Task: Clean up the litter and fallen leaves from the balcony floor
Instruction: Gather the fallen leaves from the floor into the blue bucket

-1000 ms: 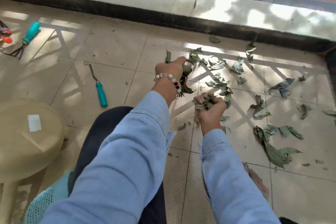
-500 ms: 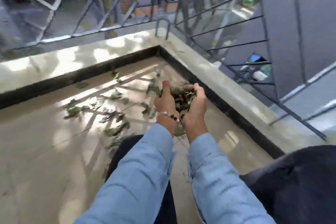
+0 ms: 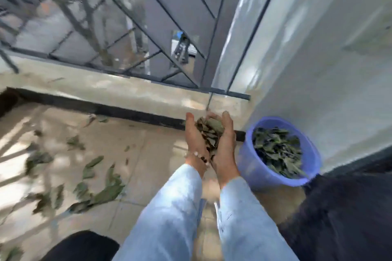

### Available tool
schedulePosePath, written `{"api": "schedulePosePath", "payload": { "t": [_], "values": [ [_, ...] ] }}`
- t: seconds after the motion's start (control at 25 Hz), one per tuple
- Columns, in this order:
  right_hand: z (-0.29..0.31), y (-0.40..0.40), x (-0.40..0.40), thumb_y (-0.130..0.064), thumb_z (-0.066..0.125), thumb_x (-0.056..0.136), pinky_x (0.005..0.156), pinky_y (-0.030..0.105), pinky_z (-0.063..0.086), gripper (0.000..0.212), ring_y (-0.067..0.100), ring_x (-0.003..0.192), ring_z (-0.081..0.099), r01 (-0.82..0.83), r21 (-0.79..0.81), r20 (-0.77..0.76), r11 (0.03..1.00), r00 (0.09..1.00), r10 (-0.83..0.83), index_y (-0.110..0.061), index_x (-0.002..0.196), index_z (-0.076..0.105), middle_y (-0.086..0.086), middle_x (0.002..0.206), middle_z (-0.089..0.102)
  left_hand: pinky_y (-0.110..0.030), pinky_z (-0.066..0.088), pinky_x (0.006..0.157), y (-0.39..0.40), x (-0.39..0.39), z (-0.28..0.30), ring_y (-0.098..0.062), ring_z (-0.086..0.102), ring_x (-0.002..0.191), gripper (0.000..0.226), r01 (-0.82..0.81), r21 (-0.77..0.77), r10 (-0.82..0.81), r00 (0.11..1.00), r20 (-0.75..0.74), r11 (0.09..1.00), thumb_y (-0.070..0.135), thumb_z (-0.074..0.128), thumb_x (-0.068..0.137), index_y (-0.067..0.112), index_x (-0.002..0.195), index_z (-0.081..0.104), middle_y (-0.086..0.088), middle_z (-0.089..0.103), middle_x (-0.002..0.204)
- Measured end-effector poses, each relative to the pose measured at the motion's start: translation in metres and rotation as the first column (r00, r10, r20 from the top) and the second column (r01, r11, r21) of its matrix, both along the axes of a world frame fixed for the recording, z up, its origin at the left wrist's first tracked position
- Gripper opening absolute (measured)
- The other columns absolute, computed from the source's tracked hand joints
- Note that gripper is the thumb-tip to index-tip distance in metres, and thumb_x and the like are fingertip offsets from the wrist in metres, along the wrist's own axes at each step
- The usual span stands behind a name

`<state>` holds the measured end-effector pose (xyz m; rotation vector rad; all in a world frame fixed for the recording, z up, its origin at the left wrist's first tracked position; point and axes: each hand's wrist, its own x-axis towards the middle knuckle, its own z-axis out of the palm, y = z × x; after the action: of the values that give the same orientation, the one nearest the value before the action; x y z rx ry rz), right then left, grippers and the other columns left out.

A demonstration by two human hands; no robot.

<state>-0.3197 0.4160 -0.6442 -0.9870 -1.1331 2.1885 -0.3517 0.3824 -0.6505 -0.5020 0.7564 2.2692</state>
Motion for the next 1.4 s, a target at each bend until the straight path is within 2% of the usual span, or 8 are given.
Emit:
{"api": "schedulePosePath", "payload": {
  "t": [0.16, 0.32, 0.4, 0.56, 0.68, 0.8, 1.12, 1.4],
  "values": [
    [0.005, 0.085, 0.033, -0.035, 0.068, 0.074, 0.090, 0.047, 0.053, 0.037, 0.034, 0.093, 0.067, 0.259, 0.103, -0.009, 0.960, 0.966, -0.259, -0.005, 0.095, 0.072, 0.022, 0.103, 0.070, -0.024, 0.054, 0.067, 0.089, 0.028, 0.012, -0.023, 0.068, 0.068, 0.076, 0.178, 0.003, -0.178, 0.984, -0.027, 0.984, 0.066, 0.028, 0.093, 0.009, 0.070, 0.072, -0.012, 0.070, 0.078],
    [0.016, 0.153, 0.065, -0.037, 0.056, 0.085, 0.078, 0.040, 0.059, 0.038, 0.030, 0.084, 0.071, 0.443, 0.051, 0.002, 0.895, 0.896, -0.444, -0.006, 0.098, 0.072, 0.012, 0.095, 0.074, -0.037, 0.055, 0.087, 0.150, 0.055, 0.041, -0.031, 0.069, 0.095, 0.080, 0.397, -0.049, -0.400, 0.902, -0.165, 0.916, 0.077, 0.031, 0.085, 0.009, 0.098, 0.071, -0.017, 0.071, 0.105],
    [0.010, 0.185, 0.076, -0.045, 0.053, 0.083, 0.081, 0.039, 0.058, 0.040, 0.028, 0.088, 0.071, 0.519, 0.105, 0.052, 0.848, 0.849, -0.526, -0.013, 0.098, 0.071, 0.007, 0.097, 0.074, -0.025, 0.056, 0.071, 0.170, 0.056, 0.041, -0.020, 0.072, 0.077, 0.071, 0.491, -0.177, -0.522, 0.807, -0.276, 0.853, 0.069, 0.027, 0.093, 0.012, 0.088, 0.070, -0.008, 0.075, 0.079],
    [-0.015, 0.217, 0.097, -0.038, 0.051, 0.091, 0.086, 0.033, 0.048, 0.031, 0.018, 0.096, 0.059, 0.332, 0.496, 0.339, 0.802, 0.776, -0.531, -0.016, 0.106, 0.066, -0.001, 0.101, 0.065, -0.027, 0.045, 0.097, 0.181, 0.049, 0.022, -0.020, 0.060, 0.113, 0.063, 0.434, -0.700, -0.822, 0.347, -0.452, 0.567, 0.039, 0.049, 0.094, 0.009, 0.148, 0.034, -0.008, 0.061, 0.125],
    [-0.037, 0.214, 0.105, -0.026, 0.044, 0.099, 0.095, 0.037, 0.044, 0.034, 0.027, 0.112, 0.056, -0.127, 0.660, 0.538, 0.740, 0.768, -0.347, -0.013, 0.127, 0.058, 0.008, 0.122, 0.062, -0.026, 0.039, 0.098, 0.171, 0.042, 0.001, -0.022, 0.050, 0.123, 0.050, 0.112, -0.922, -0.913, -0.140, -0.384, 0.371, -0.002, 0.039, 0.091, 0.009, 0.140, 0.045, -0.005, 0.055, 0.132],
    [-0.048, 0.210, 0.108, -0.022, 0.041, 0.100, 0.102, 0.044, 0.039, 0.036, 0.036, 0.124, 0.047, -0.672, 0.465, 0.854, 0.577, 0.513, -0.089, -0.013, 0.134, 0.050, 0.015, 0.134, 0.053, -0.038, 0.043, 0.095, 0.161, 0.040, -0.004, -0.035, 0.054, 0.117, 0.042, -0.046, -0.981, -0.903, -0.401, -0.155, 0.189, -0.005, 0.038, 0.089, 0.001, 0.126, 0.056, -0.019, 0.060, 0.124],
    [-0.013, 0.196, 0.110, -0.026, 0.064, 0.088, 0.104, 0.043, 0.038, 0.037, 0.031, 0.119, 0.052, -0.252, 0.777, 0.583, 0.576, 0.633, -0.510, -0.013, 0.123, 0.062, 0.010, 0.123, 0.061, -0.028, 0.046, 0.101, 0.120, 0.044, 0.007, -0.021, 0.067, 0.104, 0.041, -0.099, -0.875, -0.875, 0.055, -0.480, 0.474, -0.010, 0.043, 0.085, 0.007, 0.110, 0.072, -0.010, 0.071, 0.111],
    [0.009, 0.101, 0.058, 0.002, 0.057, 0.078, 0.086, 0.030, 0.043, 0.022, 0.029, 0.091, 0.062, -0.071, 0.857, 0.283, 0.510, 0.893, -0.351, -0.008, 0.087, 0.074, 0.012, 0.090, 0.071, -0.007, 0.042, 0.045, 0.024, 0.028, 0.007, -0.007, 0.064, 0.056, 0.033, -0.120, -0.829, -0.725, 0.429, -0.540, 0.546, -0.010, 0.041, 0.087, 0.000, 0.099, 0.070, -0.013, 0.072, 0.086]
  ]
}}
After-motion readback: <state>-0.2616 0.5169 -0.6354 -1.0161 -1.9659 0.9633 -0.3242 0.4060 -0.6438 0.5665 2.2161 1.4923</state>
